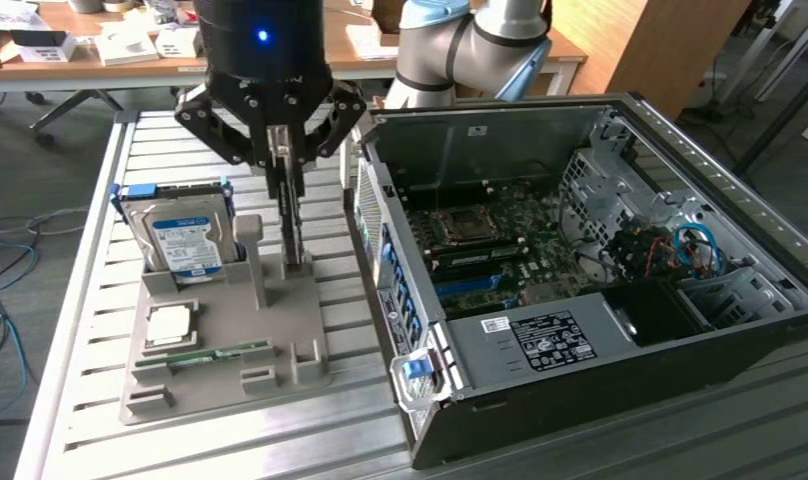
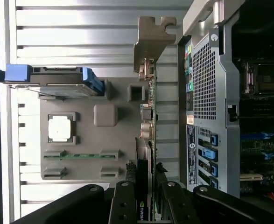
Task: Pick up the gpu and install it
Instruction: 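Pick up the gpu and move the gpu toward the slot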
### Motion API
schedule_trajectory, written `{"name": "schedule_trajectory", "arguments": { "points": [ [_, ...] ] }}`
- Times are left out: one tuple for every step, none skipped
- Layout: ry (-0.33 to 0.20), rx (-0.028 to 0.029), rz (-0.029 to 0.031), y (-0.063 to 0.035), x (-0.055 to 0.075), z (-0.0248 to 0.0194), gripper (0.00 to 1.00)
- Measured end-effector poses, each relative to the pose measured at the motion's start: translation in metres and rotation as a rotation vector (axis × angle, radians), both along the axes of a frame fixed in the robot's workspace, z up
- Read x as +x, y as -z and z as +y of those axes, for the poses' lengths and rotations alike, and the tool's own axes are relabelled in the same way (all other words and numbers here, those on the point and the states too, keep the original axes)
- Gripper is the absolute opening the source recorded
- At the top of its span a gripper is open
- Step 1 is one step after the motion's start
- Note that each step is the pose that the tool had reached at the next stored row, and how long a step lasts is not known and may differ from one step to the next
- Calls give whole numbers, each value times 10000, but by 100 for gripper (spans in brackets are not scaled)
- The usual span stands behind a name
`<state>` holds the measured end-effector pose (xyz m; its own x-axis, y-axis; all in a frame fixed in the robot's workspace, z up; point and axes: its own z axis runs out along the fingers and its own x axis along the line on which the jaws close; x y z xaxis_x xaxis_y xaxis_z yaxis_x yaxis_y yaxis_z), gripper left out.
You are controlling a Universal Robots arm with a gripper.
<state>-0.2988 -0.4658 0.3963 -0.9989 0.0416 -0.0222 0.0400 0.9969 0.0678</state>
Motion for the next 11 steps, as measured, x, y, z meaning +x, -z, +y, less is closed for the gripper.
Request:
{"name": "schedule_trajectory", "arguments": {
  "points": [
    [0,12,-1,-129,0,0,26],
    [0,21,-1,-220,0,0,26],
    [0,22,-2,-231,0,0,26],
    [0,23,-2,-237,0,0,26],
    [0,22,-2,-245,0,0,26],
    [0,22,-1,-257,0,0,26],
    [0,22,-1,-265,0,0,26],
    [0,24,-2,-265,0,0,26],
    [0,23,-2,-265,0,0,26],
    [0,24,-3,-265,0,0,26],
    [0,24,-2,-265,0,0,26]
  ]
}}
